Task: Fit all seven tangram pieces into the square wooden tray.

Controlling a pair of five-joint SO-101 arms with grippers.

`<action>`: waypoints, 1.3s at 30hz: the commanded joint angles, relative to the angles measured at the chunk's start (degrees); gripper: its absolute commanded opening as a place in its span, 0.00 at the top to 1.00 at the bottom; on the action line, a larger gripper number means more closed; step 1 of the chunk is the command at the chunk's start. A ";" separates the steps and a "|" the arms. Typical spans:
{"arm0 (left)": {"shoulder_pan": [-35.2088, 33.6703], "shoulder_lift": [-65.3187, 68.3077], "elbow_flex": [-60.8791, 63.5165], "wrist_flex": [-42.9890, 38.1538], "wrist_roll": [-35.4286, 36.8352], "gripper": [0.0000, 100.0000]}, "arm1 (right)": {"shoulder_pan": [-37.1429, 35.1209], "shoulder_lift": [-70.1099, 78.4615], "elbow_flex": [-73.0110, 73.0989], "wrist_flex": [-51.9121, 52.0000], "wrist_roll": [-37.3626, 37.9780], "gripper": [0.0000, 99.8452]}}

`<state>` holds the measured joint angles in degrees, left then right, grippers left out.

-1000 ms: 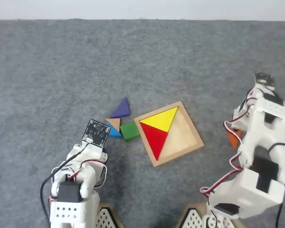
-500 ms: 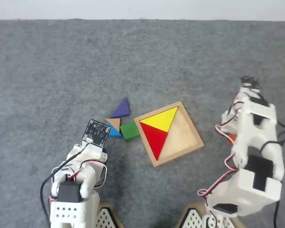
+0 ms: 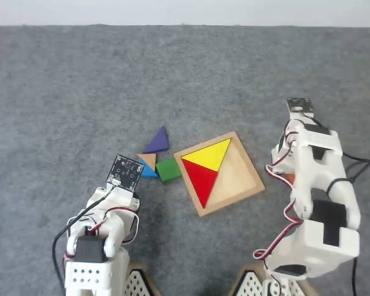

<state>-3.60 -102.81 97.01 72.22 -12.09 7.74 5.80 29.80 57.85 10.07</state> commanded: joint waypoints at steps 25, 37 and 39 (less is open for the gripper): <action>0.26 -1.32 -0.57 0.35 0.26 0.94 | -2.42 -6.46 4.13 -1.63 4.48 0.78; 0.26 -1.32 -0.57 0.35 0.26 0.94 | 6.73 3.21 -6.86 -1.27 5.01 0.78; 0.26 -1.32 -0.57 0.35 0.26 0.94 | 9.71 2.68 -7.82 -1.27 5.01 0.78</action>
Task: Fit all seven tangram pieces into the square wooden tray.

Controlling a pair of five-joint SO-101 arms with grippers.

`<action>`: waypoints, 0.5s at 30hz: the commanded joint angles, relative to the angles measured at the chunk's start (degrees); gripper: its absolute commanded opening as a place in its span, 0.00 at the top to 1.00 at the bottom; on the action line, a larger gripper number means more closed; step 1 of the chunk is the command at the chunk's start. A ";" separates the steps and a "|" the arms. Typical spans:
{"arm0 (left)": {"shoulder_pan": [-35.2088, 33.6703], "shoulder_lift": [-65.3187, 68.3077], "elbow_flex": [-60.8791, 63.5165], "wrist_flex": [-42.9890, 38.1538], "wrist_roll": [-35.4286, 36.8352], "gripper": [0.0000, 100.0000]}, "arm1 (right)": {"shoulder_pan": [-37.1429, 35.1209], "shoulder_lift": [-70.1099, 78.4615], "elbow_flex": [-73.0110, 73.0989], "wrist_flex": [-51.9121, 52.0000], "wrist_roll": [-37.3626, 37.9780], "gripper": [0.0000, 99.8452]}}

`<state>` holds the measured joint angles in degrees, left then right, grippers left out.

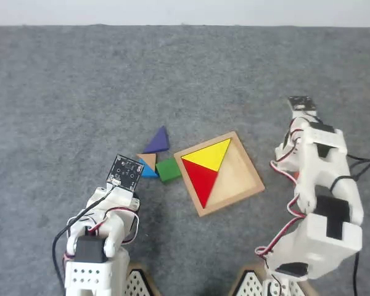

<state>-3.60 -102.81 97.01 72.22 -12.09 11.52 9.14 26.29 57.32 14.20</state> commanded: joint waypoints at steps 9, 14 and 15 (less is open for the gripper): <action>0.26 -1.32 -0.57 0.35 0.26 0.94 | 12.97 -1.54 -6.15 -0.22 5.27 0.78; 0.26 -1.32 -0.57 0.35 0.26 0.94 | 9.27 -1.89 -2.64 -0.66 4.84 0.78; 0.26 -1.32 -0.57 0.35 0.26 0.94 | 8.22 -1.89 -2.11 -0.75 4.84 0.78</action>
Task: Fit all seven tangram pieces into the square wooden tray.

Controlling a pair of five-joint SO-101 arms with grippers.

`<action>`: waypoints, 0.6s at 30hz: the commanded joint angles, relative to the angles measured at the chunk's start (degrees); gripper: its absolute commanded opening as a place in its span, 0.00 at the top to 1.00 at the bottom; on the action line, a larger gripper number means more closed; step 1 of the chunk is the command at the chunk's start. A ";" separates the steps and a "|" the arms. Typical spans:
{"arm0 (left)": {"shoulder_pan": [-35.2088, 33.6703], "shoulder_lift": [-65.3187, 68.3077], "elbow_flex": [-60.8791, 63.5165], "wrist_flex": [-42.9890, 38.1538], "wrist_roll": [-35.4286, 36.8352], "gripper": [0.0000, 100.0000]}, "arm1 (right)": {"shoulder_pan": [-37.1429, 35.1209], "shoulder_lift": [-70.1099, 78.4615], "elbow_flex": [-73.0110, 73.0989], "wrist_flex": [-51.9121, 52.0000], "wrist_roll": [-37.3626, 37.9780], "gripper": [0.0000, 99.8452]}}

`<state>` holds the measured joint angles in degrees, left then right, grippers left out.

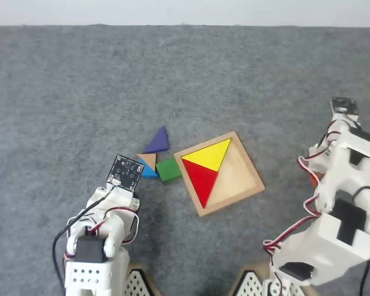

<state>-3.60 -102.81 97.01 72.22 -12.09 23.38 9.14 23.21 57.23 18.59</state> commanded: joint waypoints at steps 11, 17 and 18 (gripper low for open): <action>0.26 -1.32 -0.57 0.35 0.26 0.94 | -11.12 -1.27 1.23 -3.03 0.88 0.78; 0.26 -1.32 -0.57 0.35 0.26 0.94 | -9.98 -1.19 1.49 -2.59 0.79 0.78; 0.26 -1.32 -0.57 0.35 0.26 0.94 | -8.75 -1.45 1.49 -2.59 0.35 0.78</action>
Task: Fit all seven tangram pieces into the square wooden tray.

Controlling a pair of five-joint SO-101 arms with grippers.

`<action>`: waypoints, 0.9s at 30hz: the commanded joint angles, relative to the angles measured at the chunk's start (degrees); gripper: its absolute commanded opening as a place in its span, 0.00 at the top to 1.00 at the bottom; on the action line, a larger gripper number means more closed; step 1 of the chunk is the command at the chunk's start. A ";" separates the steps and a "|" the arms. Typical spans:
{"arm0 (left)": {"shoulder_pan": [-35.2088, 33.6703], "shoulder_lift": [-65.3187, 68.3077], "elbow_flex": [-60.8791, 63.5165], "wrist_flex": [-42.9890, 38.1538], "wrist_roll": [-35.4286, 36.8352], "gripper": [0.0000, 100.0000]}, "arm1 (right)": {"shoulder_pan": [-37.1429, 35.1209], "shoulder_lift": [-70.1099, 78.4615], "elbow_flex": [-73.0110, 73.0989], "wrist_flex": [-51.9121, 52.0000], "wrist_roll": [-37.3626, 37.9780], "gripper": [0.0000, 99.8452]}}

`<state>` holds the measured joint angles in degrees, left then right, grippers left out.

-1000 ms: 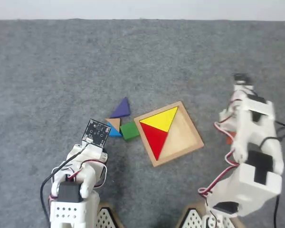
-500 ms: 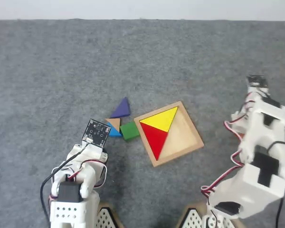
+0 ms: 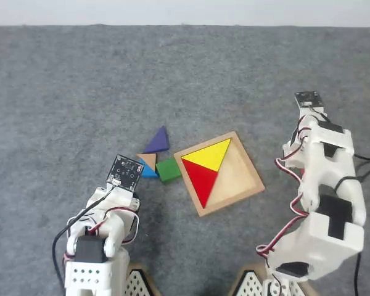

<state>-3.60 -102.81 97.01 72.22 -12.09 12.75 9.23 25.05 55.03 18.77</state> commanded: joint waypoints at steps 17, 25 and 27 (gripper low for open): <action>0.26 -1.32 -0.57 0.35 0.26 0.94 | 4.53 -15.60 7.82 -2.59 -2.90 0.78; 0.26 -1.32 -0.57 0.35 0.26 0.94 | 4.18 -10.15 10.29 -10.59 -2.99 0.78; 0.26 -1.32 -0.57 0.35 0.26 0.94 | 4.18 -9.45 10.29 -10.95 -2.99 0.78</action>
<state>-3.60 -102.81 97.01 72.22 -12.09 17.41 -0.62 35.87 46.15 16.48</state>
